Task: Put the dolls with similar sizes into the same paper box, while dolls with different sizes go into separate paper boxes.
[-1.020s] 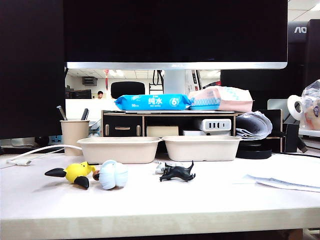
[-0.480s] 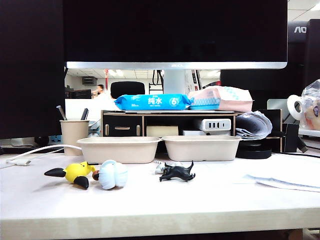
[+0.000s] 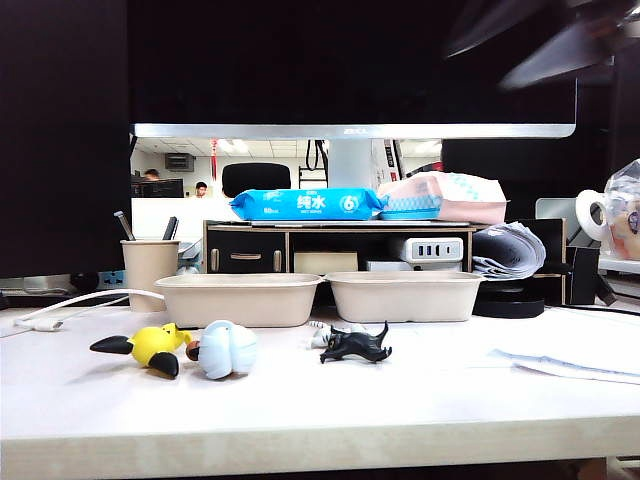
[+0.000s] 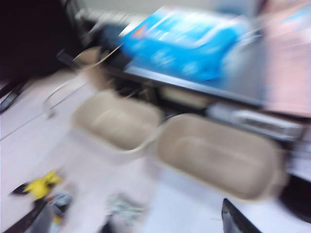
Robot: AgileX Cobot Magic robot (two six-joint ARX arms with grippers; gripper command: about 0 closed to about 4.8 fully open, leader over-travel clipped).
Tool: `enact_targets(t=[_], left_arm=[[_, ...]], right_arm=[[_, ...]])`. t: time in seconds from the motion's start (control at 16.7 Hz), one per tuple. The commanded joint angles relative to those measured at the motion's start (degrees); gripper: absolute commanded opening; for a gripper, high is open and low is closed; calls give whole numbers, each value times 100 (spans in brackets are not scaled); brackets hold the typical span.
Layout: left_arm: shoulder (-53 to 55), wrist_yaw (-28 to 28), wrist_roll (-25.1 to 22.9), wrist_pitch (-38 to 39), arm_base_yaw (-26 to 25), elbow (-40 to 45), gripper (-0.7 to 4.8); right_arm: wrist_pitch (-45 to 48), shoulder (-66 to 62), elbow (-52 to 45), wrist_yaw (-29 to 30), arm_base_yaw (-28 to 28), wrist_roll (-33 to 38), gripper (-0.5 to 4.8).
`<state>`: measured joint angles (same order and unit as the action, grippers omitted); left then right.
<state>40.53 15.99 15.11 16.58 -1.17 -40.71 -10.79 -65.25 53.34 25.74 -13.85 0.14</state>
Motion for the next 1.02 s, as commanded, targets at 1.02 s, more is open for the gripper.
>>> enact_targets(t=[1.02], left_arm=[[2352, 1064, 977, 479, 1727, -74, 479]], right_arm=[[-1871, -1563, 1327, -122, -1091, 129, 471]])
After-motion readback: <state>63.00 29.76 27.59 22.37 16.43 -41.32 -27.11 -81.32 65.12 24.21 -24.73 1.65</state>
